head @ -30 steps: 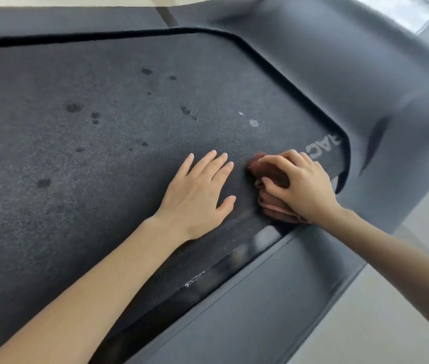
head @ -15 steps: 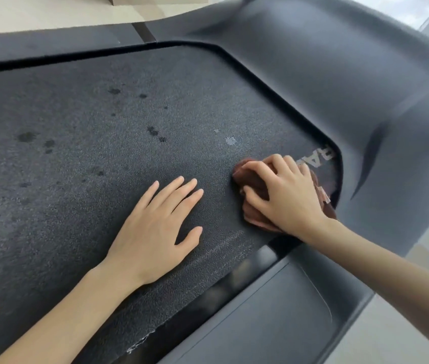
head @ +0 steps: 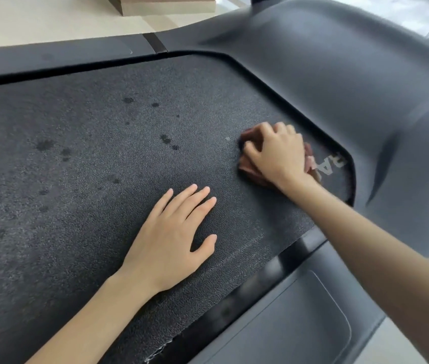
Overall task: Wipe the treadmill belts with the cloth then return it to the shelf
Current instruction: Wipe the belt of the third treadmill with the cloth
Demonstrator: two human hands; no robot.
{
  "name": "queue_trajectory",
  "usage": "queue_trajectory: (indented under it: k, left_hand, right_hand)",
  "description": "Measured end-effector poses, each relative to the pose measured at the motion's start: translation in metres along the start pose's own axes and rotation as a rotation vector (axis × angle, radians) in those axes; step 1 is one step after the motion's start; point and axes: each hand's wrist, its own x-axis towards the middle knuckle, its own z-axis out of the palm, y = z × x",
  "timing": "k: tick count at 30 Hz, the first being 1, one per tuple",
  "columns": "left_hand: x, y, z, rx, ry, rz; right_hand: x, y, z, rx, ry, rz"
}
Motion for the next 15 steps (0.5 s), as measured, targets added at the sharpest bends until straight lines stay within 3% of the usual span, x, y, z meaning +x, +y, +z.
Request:
queue_trajectory:
  k: [5, 7, 12, 15]
  left_hand:
    - [-0.010, -0.008, -0.007, 0.010, -0.035, -0.001]
    - [-0.031, -0.029, -0.014, 0.068, -0.046, -0.014]
    - [-0.077, -0.060, -0.030, 0.082, -0.069, -0.140]
    - [-0.074, -0.057, -0.029, 0.069, -0.059, -0.154]
  right_hand:
    - [-0.045, -0.006, -0.020, 0.176, -0.037, -0.402]
    - [-0.025, 0.023, -0.019, 0.155, -0.060, -0.297]
    - [0.031, 0.049, -0.001, 0.031, -0.030, 0.327]
    - [0.037, 0.007, 0.009, -0.033, -0.026, 0.320]
